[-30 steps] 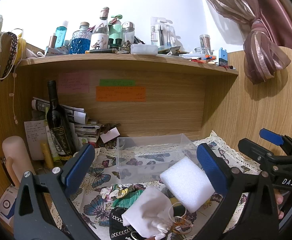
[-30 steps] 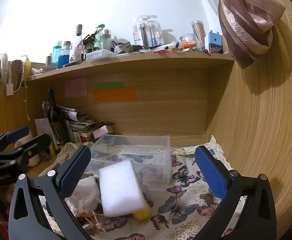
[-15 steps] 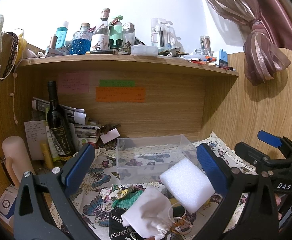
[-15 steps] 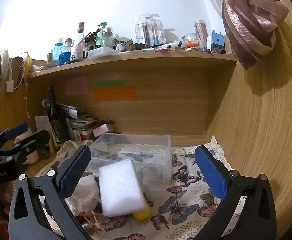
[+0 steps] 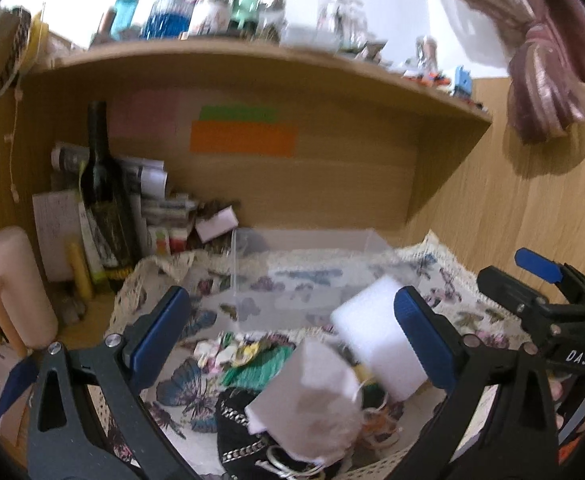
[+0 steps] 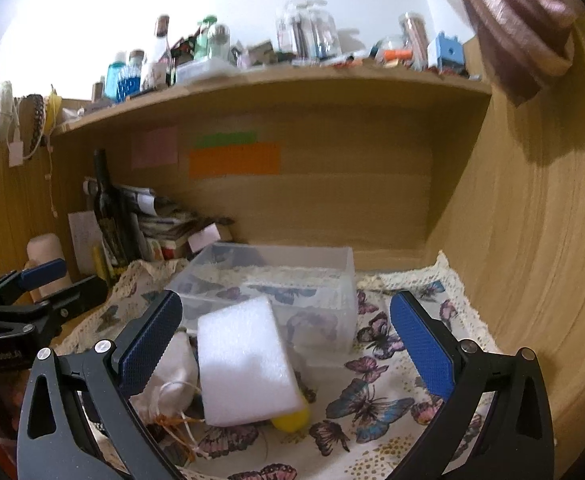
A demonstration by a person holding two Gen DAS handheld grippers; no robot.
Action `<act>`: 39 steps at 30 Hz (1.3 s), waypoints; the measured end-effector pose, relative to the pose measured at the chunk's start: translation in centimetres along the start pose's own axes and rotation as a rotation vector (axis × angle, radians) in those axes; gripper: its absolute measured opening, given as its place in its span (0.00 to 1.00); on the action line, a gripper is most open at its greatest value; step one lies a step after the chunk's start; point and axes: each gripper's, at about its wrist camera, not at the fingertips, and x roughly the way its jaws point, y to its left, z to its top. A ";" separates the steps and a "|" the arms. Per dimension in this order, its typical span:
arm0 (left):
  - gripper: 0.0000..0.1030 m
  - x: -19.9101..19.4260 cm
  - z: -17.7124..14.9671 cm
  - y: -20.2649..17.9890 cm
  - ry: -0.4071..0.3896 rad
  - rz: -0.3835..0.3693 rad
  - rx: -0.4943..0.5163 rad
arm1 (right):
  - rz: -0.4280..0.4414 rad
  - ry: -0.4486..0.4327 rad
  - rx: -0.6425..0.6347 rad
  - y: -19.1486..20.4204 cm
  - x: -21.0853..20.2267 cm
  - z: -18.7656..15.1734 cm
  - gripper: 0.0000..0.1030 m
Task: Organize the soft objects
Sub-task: 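Grasp the white foam block with right tool while left tool grasps floral bundle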
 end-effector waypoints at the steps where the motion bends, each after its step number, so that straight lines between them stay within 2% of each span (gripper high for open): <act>1: 1.00 0.4 -0.3 0.4 0.018 0.004 -0.004 | 0.003 0.014 0.000 0.0 0.4 -0.2 1.00; 4: 0.98 1.6 -1.1 1.8 0.063 0.032 -0.014 | 0.013 0.063 0.000 0.1 1.8 -0.9 1.00; 7: 0.88 2.7 -1.9 3.1 0.106 0.067 -0.020 | 0.028 0.123 0.000 0.3 3.4 -1.7 1.00; 8: 0.88 3.1 -2.1 3.6 0.122 0.076 -0.029 | 0.033 0.143 -0.001 0.3 4.0 -2.0 1.00; 15: 0.85 7.6 -3.3 6.5 0.281 0.044 -0.096 | 0.085 0.275 0.003 0.8 7.7 -3.9 1.00; 23: 0.81 11.2 -4.5 7.0 0.398 0.023 -0.101 | 0.095 0.385 -0.053 2.3 10.9 -5.4 1.00; 27: 0.64 12.3 -5.2 7.5 0.453 -0.017 -0.130 | 0.098 0.396 -0.050 2.2 11.2 -5.8 0.99; 29: 0.56 12.5 -5.3 7.8 0.464 -0.033 -0.147 | 0.108 0.393 -0.040 2.1 11.2 -5.8 0.90; 31: 0.40 12.7 -5.5 8.0 0.476 -0.050 -0.159 | 0.126 0.396 -0.025 1.8 11.2 -5.9 0.84; 34: 0.25 12.7 -5.6 8.1 0.476 -0.047 -0.171 | 0.138 0.396 -0.006 1.6 11.0 -5.9 0.84; 36: 0.20 12.4 -5.5 8.0 0.460 -0.043 -0.169 | 0.130 0.383 -0.008 1.5 10.5 -5.8 0.84; 39: 0.17 11.5 -5.3 7.5 0.429 -0.035 -0.143 | 0.125 0.358 -0.010 1.4 9.6 -5.4 0.84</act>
